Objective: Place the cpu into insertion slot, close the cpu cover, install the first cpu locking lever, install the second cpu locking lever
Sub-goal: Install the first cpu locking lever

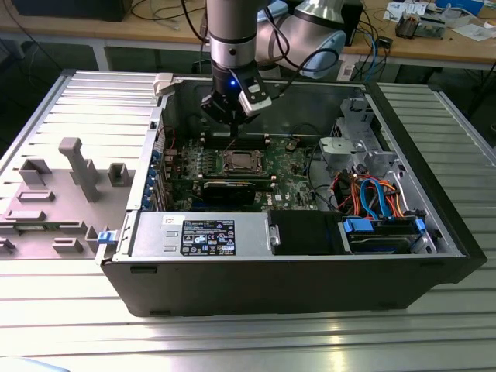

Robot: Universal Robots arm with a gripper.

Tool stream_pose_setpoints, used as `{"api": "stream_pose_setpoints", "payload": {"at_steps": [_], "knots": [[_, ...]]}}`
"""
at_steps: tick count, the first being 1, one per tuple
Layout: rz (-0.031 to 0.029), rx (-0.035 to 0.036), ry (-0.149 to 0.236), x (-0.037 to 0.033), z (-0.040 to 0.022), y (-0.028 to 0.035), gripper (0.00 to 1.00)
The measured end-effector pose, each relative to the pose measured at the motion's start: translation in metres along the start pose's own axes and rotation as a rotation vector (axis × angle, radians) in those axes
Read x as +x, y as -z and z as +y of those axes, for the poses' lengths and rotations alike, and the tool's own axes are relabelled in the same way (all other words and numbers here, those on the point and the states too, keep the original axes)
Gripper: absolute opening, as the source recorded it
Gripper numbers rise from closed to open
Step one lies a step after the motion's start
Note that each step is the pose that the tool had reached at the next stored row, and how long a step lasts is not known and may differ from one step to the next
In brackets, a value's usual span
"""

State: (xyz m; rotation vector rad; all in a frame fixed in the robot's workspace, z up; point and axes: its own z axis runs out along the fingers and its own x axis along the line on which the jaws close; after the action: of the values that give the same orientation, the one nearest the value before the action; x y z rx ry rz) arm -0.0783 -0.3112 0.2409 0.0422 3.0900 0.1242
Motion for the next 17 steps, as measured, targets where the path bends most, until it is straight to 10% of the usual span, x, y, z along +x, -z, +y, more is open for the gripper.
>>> {"api": "stream_pose_setpoints", "payload": {"at_steps": [17], "knots": [[-0.0001,0.001,0.0,-0.0123,0.0042,-0.0189,0.11]]}}
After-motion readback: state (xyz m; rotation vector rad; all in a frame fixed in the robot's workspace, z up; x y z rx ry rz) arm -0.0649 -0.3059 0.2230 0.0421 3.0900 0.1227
